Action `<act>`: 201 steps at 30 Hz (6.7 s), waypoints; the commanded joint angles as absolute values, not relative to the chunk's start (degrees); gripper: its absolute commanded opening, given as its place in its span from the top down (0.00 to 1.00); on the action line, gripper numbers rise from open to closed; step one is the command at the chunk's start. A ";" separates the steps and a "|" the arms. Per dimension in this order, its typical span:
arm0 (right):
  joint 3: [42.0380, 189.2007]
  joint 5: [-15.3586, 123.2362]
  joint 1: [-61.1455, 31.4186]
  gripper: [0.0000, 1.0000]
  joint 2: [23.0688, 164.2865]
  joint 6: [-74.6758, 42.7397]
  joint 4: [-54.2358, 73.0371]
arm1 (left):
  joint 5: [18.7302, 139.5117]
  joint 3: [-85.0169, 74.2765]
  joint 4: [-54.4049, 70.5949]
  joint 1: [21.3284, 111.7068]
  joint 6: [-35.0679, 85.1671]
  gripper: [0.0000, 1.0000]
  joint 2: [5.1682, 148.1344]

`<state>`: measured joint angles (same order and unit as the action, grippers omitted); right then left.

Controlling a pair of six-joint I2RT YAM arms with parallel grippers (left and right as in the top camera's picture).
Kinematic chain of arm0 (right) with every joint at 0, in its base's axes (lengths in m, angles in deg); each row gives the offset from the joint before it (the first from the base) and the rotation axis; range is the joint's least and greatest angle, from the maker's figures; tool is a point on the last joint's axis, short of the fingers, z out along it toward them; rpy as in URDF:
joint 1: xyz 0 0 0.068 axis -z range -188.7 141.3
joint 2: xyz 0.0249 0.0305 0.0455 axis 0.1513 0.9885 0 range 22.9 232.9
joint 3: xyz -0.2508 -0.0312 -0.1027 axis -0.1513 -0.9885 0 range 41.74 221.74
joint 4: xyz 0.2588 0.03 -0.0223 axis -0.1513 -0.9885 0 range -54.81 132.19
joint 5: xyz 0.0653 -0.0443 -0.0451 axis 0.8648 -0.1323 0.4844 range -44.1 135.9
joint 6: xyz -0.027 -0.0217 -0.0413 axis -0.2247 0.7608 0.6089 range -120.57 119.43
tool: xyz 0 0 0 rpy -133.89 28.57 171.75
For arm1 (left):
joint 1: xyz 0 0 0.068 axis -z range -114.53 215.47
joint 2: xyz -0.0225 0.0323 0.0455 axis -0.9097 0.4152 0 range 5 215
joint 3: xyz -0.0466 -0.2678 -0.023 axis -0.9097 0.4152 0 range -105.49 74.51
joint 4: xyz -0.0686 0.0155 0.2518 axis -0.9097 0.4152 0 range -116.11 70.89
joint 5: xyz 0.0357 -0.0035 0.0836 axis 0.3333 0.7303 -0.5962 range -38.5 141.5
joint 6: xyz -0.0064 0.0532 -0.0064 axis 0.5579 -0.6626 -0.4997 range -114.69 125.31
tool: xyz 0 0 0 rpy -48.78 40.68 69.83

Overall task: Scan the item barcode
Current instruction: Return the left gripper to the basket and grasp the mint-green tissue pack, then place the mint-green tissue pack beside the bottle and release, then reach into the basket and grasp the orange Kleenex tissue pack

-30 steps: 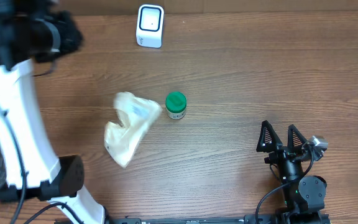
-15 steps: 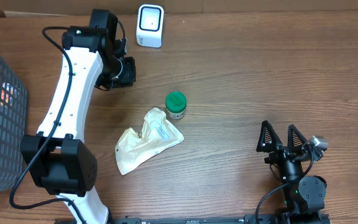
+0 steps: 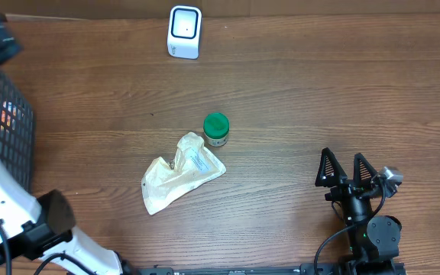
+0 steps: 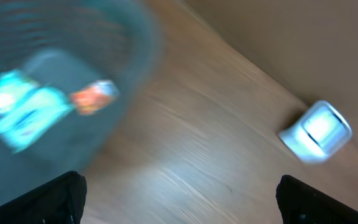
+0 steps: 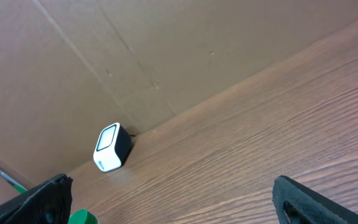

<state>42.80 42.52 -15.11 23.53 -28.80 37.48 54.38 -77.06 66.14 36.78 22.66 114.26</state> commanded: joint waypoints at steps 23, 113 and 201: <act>42.21 42.32 -14.94 0.00 23.07 -28.19 37.72 | 48.15 -33.28 41.85 14.49 18.28 0.04 121.51; 42.21 42.32 -14.96 0.00 23.07 -28.19 37.72 | 55.45 -12.26 33.42 62.16 -1.12 0.96 102.87; 42.21 42.32 -14.94 0.00 23.07 -28.19 37.72 | 57.33 -12.87 -1.66 22.20 15.75 0.19 128.49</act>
<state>42.80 42.50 -15.09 23.53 -28.82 37.50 57.92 -16.30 0.32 20.78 17.13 128.64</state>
